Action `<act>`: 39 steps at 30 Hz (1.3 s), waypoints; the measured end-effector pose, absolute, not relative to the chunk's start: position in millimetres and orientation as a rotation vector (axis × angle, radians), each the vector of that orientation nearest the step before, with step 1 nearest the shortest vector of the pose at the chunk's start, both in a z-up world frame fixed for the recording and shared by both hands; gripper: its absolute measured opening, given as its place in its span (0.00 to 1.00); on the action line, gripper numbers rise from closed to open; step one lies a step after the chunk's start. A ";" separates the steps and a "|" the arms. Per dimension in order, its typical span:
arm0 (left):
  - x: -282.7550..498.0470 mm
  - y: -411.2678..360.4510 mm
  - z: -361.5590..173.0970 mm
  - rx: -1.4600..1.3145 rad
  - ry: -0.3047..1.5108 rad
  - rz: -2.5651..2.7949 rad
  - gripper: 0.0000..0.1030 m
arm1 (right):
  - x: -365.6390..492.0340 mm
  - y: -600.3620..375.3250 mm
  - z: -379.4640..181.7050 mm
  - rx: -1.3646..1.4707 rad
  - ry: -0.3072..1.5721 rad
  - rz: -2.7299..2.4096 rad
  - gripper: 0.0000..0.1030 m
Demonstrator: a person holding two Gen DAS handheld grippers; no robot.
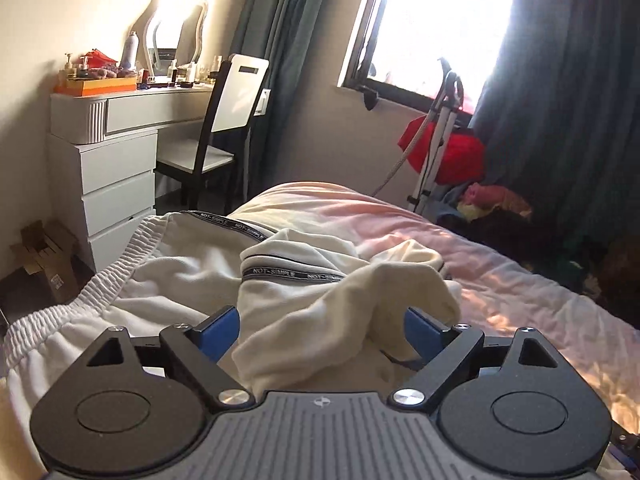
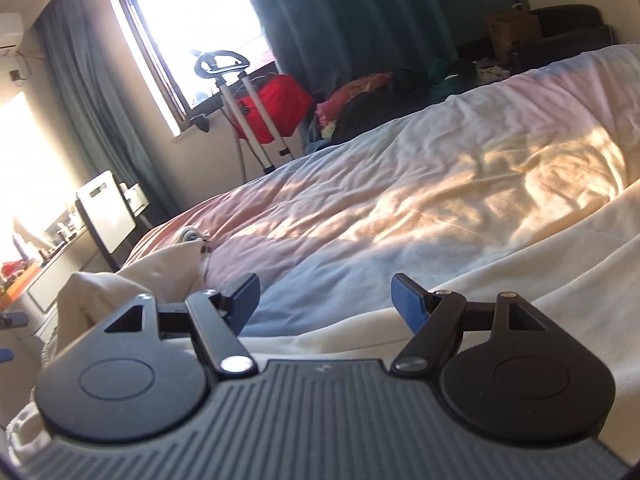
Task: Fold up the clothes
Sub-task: 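Grasp the printed waistband with the right tool and lift it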
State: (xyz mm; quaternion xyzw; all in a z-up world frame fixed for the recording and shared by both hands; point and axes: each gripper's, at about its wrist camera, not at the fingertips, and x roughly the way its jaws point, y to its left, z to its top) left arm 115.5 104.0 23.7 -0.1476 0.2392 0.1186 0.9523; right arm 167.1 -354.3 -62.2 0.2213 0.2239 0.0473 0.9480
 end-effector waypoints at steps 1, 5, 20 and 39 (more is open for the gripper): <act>107.4 99.4 22.4 -0.305 0.473 0.222 0.90 | 165.2 -353.3 -62.3 0.452 0.460 0.111 0.73; 89.1 88.7 9.0 -0.322 0.459 0.161 0.90 | 159.7 -346.2 -63.3 0.453 0.487 0.198 0.73; 100.7 108.4 -20.6 -0.307 0.435 0.085 0.91 | 271.6 -297.8 -84.0 0.665 0.662 0.522 0.62; 145.2 138.6 -88.6 -0.459 0.483 0.105 0.93 | 469.3 -173.8 -78.0 0.445 0.687 0.436 0.12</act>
